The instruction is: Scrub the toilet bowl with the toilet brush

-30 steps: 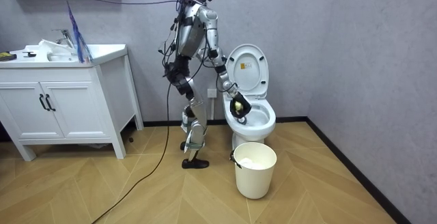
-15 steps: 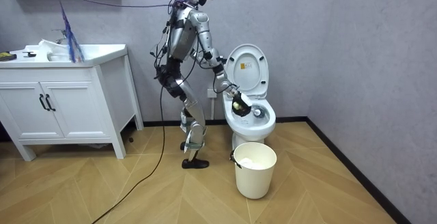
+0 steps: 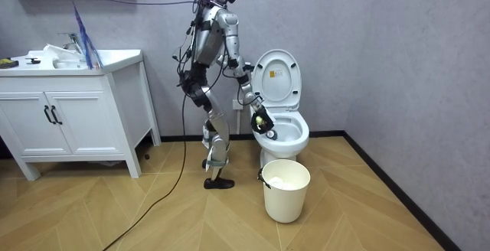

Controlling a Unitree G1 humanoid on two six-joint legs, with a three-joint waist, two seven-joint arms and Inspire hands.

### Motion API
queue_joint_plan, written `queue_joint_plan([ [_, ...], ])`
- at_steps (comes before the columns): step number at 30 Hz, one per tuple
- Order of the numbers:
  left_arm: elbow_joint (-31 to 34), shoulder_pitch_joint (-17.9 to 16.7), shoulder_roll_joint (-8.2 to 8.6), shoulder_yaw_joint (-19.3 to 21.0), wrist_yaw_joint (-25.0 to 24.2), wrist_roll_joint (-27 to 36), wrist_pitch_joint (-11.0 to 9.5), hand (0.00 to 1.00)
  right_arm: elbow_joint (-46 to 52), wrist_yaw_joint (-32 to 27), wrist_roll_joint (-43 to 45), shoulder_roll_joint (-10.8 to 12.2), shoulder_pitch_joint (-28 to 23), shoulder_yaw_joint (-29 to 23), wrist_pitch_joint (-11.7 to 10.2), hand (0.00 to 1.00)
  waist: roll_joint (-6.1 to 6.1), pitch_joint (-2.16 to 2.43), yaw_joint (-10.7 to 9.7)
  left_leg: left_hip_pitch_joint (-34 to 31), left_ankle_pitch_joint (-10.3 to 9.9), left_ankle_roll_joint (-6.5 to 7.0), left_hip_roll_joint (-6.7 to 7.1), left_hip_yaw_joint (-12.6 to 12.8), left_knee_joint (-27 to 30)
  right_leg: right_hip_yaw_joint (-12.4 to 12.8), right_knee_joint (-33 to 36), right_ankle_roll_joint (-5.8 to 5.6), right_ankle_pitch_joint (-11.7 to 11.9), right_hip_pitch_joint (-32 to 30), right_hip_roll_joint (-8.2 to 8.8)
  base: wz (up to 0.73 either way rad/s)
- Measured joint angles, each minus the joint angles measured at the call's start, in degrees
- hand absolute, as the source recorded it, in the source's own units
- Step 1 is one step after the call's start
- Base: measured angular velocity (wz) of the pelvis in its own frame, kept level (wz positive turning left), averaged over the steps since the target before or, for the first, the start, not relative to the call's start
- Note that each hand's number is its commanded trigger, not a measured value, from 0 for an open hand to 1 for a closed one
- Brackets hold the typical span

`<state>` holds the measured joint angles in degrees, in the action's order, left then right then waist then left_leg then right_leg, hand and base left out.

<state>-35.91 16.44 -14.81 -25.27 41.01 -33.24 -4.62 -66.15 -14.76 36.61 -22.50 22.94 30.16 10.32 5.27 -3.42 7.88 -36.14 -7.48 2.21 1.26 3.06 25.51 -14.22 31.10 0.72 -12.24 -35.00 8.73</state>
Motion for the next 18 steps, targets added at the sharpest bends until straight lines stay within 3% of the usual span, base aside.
queue_joint_plan([
  [2, 0.0, -0.5, -0.03, 0.62, 0.0, 0.07, -0.43, 0.0, 1.25, 0.48, 0.0, 0.18, -1.21, 0.0, 0.04, 1.0, -0.06, -0.02, -0.31, 0.47, -0.03, -0.24, -0.63, -0.03, -0.13, -0.26, -1.21, 0.23, 0.12, 1.08, -0.86, 0.03],
  [9, 0.02, -0.98, -0.18, 1.41, 0.02, 0.67, -0.73, 0.0, 1.22, 1.16, 1.31, -0.72, -1.41, 0.24, 0.03, 1.0, -0.58, -0.09, -0.86, 0.83, -0.03, -0.26, -0.78, 0.13, 0.24, -0.24, -1.55, 0.24, 0.12, 1.75, -0.91, 0.01],
  [12, 0.01, 0.22, -0.48, -0.43, -0.2, 3.47, -0.58, 0.0, -1.21, 0.98, 2.15, -2.08, 0.81, 2.68, -0.3, 1.0, -0.89, -0.14, -0.19, 0.87, -0.02, -0.23, -0.74, 0.21, 0.26, -0.07, -1.17, 0.18, 0.15, 1.49, -0.73, 0.0],
  [14, 0.04, 1.18, -0.55, -1.1, -0.34, 3.54, -0.46, 0.0, -4.5, 0.27, 1.59, -2.6, 3.76, 3.6, -1.04, 1.0, -1.45, -0.47, 0.18, 0.45, -0.01, -0.2, -0.53, 0.36, 0.8, -0.09, 0.11, 0.27, -0.01, 0.73, 0.15, 0.0],
  [18, 0.83, 2.35, -1.58, -1.95, -0.19, 3.56, -0.51, 0.0, -7.43, -0.49, -0.99, -2.71, 6.86, 2.12, -3.14, 1.0, -2.86, -0.68, 0.19, -1.1, 0.15, -0.01, 0.41, 0.24, 1.45, 0.04, 2.86, 0.36, -0.89, -1.66, 1.14, 0.09],
])
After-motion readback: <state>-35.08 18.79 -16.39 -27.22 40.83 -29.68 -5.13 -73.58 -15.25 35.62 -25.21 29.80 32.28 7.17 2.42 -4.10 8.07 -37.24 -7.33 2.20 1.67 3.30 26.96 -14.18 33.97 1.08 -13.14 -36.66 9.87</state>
